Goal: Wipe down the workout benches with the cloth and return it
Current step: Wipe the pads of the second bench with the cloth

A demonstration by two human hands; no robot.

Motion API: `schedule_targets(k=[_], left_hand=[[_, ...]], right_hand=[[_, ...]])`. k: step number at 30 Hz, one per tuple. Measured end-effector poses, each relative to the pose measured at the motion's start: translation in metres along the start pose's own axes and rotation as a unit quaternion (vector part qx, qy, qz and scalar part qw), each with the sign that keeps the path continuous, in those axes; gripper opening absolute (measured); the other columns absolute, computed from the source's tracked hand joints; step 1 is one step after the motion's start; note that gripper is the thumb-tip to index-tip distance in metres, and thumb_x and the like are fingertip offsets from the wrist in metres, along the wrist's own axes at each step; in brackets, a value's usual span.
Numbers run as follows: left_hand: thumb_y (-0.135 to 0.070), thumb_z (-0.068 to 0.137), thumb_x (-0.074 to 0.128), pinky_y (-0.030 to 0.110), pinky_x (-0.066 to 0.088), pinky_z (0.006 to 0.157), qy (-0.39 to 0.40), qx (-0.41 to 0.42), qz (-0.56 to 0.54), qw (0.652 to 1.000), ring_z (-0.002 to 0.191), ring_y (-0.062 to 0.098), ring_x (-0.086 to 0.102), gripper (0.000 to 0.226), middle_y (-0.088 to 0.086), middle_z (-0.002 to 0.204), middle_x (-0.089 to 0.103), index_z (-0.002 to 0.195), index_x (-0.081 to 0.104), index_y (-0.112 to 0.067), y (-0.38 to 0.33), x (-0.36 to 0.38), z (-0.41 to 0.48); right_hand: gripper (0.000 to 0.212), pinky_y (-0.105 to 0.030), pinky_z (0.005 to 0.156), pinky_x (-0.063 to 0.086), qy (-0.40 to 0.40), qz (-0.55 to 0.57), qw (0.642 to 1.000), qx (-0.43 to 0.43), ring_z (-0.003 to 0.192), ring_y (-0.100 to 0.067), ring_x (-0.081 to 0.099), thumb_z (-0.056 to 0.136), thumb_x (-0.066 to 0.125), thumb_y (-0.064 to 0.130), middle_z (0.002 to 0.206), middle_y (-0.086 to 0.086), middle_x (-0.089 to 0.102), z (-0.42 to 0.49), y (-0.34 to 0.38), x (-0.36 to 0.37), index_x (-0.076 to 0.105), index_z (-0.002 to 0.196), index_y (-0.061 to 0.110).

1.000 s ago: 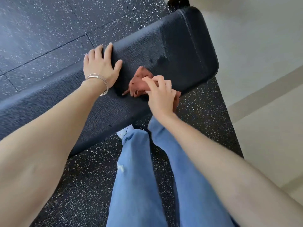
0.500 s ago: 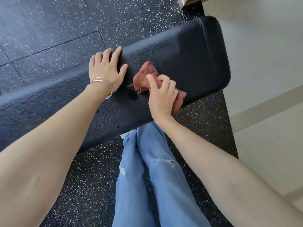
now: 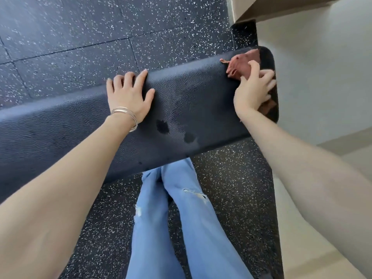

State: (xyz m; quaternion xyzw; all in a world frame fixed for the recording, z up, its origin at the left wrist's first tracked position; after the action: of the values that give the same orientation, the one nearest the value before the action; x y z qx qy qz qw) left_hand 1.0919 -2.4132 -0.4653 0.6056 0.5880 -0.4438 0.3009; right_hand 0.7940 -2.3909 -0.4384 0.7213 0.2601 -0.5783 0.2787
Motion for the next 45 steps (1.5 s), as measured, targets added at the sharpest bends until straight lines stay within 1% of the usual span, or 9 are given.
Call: schedule_targets(k=[6, 11, 17, 22, 30, 32, 36, 42, 45], left_hand=[[-0.05, 0.094, 0.031, 0.049, 0.021, 0.109, 0.014, -0.007, -0.011, 1.0, 0.124, 0.037, 0.037, 0.053, 0.006, 0.141, 0.043, 0.143, 0.031, -0.03, 0.001, -0.003, 0.004], [-0.05, 0.094, 0.033, 0.047, 0.025, 0.108, 0.03, 0.021, 0.014, 0.999, 0.123, 0.037, 0.038, 0.056, 0.008, 0.14, 0.042, 0.145, 0.027, -0.028, 0.003, -0.006, 0.004], [-0.052, 0.092, 0.035, 0.048, 0.022, 0.108, 0.046, 0.011, 0.019, 0.999, 0.123, 0.038, 0.038, 0.061, 0.013, 0.137, 0.043, 0.145, 0.028, -0.023, 0.0, -0.004, 0.01], [-0.053, 0.092, 0.035, 0.049, 0.021, 0.109, 0.045, -0.01, 0.017, 0.999, 0.122, 0.037, 0.039, 0.061, 0.014, 0.136, 0.044, 0.143, 0.03, -0.021, -0.005, -0.001, 0.013], [-0.05, 0.091, 0.04, 0.045, 0.026, 0.105, 0.046, 0.037, 0.029, 0.998, 0.123, 0.034, 0.041, 0.063, 0.01, 0.137, 0.045, 0.145, 0.029, -0.021, 0.008, -0.004, 0.011], [-0.05, 0.091, 0.04, 0.046, 0.027, 0.105, 0.048, 0.039, 0.031, 0.998, 0.123, 0.034, 0.041, 0.063, 0.01, 0.137, 0.045, 0.145, 0.028, -0.021, 0.013, -0.005, 0.009], [-0.05, 0.09, 0.04, 0.047, 0.027, 0.105, 0.047, 0.037, 0.031, 0.998, 0.122, 0.034, 0.041, 0.064, 0.01, 0.136, 0.045, 0.145, 0.028, -0.02, 0.019, -0.004, 0.006], [-0.05, 0.09, 0.039, 0.049, 0.023, 0.108, 0.027, 0.033, 0.018, 0.999, 0.122, 0.035, 0.04, 0.064, 0.011, 0.136, 0.045, 0.145, 0.028, -0.018, 0.02, 0.001, 0.004], [-0.05, 0.09, 0.039, 0.049, 0.022, 0.109, 0.027, 0.045, 0.01, 0.999, 0.123, 0.035, 0.04, 0.064, 0.01, 0.137, 0.044, 0.145, 0.028, -0.019, 0.023, 0.002, 0.004]], right_hand=[[0.046, -0.043, 0.069, 0.038, 0.033, -0.007, 0.986, -0.16, 0.098, -0.033, 0.045, 0.081, 0.062, 0.007, 0.114, -0.009, 0.05, -0.087, 0.052, 0.023, 0.054, 0.119, 0.031], [0.038, -0.043, 0.069, 0.041, 0.073, -0.068, 0.939, -0.33, 0.098, -0.034, 0.046, 0.088, 0.051, 0.014, 0.115, -0.009, 0.05, -0.036, 0.04, 0.006, 0.053, 0.122, 0.031], [0.037, -0.04, 0.076, 0.046, 0.021, 0.019, 0.995, -0.098, 0.106, -0.03, 0.046, 0.09, 0.053, 0.03, 0.118, -0.01, 0.047, 0.041, 0.021, -0.004, 0.051, 0.127, 0.028], [0.033, -0.036, 0.075, 0.044, -0.018, -0.007, 0.986, -0.163, 0.099, -0.028, 0.046, 0.091, 0.054, 0.026, 0.115, -0.009, 0.049, -0.02, 0.067, 0.011, 0.052, 0.124, 0.024], [0.037, -0.039, 0.072, 0.043, 0.094, -0.016, 0.921, -0.378, 0.098, -0.031, 0.048, 0.093, 0.048, 0.027, 0.116, -0.01, 0.05, -0.061, 0.11, 0.026, 0.048, 0.129, 0.024], [0.034, -0.042, 0.069, 0.045, 0.063, -0.025, 0.94, -0.335, 0.098, -0.032, 0.049, 0.091, 0.05, 0.031, 0.112, -0.01, 0.051, -0.03, 0.088, 0.018, 0.051, 0.123, 0.023], [0.037, -0.043, 0.078, 0.043, 0.022, -0.026, 0.991, -0.127, 0.104, -0.034, 0.046, 0.093, 0.051, 0.03, 0.117, -0.013, 0.047, 0.029, 0.027, 0.002, 0.048, 0.129, 0.024], [0.037, -0.044, 0.077, 0.043, -0.003, -0.059, 0.995, -0.084, 0.105, -0.033, 0.044, 0.093, 0.054, 0.024, 0.121, -0.013, 0.046, -0.004, 0.064, 0.014, 0.046, 0.129, 0.024], [0.036, -0.043, 0.069, 0.042, 0.0, -0.049, 0.988, -0.149, 0.098, -0.033, 0.046, 0.089, 0.059, 0.021, 0.115, -0.012, 0.05, -0.056, 0.1, 0.025, 0.05, 0.124, 0.024]])
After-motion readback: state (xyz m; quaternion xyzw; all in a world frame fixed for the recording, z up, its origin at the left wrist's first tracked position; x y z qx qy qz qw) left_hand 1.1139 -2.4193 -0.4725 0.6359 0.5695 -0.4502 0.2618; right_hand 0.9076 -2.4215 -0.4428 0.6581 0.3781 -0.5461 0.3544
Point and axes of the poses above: each hand's wrist, its own z-axis towards the middle knuckle, its own x-axis out of the palm, y = z × x, the point moved 4 cm from there along z, towards the middle knuckle
